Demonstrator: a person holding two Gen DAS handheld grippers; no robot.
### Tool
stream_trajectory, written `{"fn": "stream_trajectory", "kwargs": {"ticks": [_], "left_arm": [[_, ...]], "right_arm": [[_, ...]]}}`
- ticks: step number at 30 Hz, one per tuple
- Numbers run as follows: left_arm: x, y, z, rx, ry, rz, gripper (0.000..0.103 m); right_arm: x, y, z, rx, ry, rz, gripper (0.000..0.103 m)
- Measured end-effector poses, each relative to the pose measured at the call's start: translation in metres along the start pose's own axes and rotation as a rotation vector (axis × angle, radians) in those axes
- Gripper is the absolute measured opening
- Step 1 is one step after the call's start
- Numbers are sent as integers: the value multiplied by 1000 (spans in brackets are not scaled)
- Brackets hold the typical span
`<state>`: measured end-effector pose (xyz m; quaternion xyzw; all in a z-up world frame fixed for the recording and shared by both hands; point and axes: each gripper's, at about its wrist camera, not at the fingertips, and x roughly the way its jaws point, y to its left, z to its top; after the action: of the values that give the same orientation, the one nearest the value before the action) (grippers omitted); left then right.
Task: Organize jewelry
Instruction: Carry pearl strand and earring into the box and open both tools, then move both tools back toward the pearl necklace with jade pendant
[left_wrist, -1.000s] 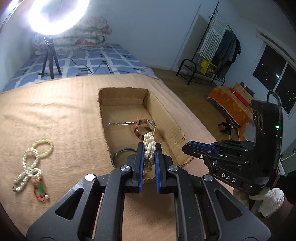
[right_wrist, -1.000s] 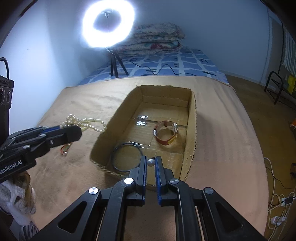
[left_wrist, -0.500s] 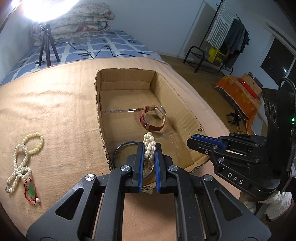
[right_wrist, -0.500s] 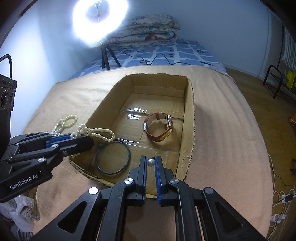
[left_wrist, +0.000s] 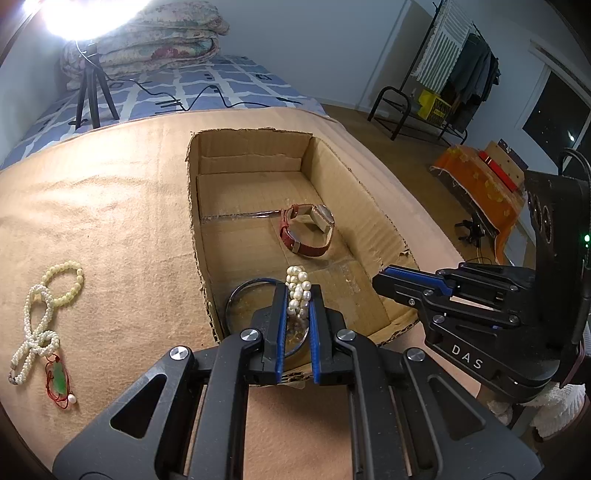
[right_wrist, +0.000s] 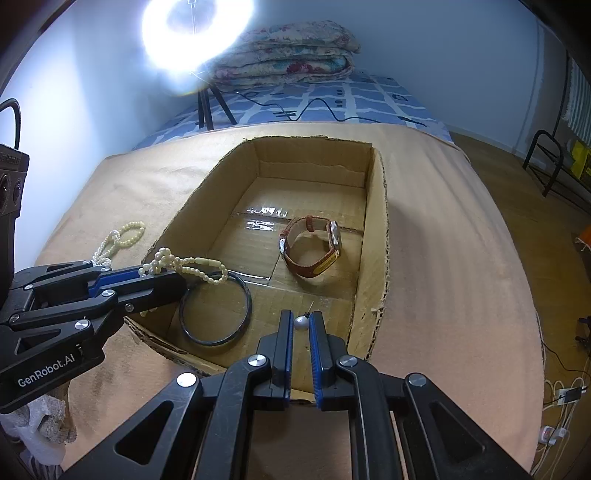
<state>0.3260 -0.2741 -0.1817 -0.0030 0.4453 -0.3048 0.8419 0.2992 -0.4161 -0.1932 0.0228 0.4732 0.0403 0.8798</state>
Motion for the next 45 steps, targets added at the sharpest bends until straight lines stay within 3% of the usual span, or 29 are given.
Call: {"fn": "stream_trajectory", "kwargs": {"ticks": [2,5,13,15,20,22,24,30,37,45], "left_arm": [[0,0,0,-1,0,0,8],[0,0,0,1,0,-2,8],[-9,1,0,0,-7,-6,8],[-14,3,0,-2,-12,-8,8],[-26,9,0,-7,-21,-21,12],[-30,10,0,-3,-27,-36,30],[-32,9,1,-1,-34,-39,38],[-42,9,1,-5,-45,-40,38],[-73,25,-3,5,-86,-7,38],[-121,85,-17,-22,-122,73,38]], "right_arm": [[0,0,0,-1,-1,-3,8],[0,0,0,1,-7,-6,23],[-10,-1,0,4,-29,-18,30],[-15,0,0,4,-37,-23,44],[-29,2,0,6,-66,-34,60],[-34,3,1,6,-75,-38,60],[-39,4,2,6,-84,-39,61],[-57,8,5,7,-116,-41,69],[-76,18,11,5,-157,-29,70],[-85,49,21,-35,-172,35,70]]}}
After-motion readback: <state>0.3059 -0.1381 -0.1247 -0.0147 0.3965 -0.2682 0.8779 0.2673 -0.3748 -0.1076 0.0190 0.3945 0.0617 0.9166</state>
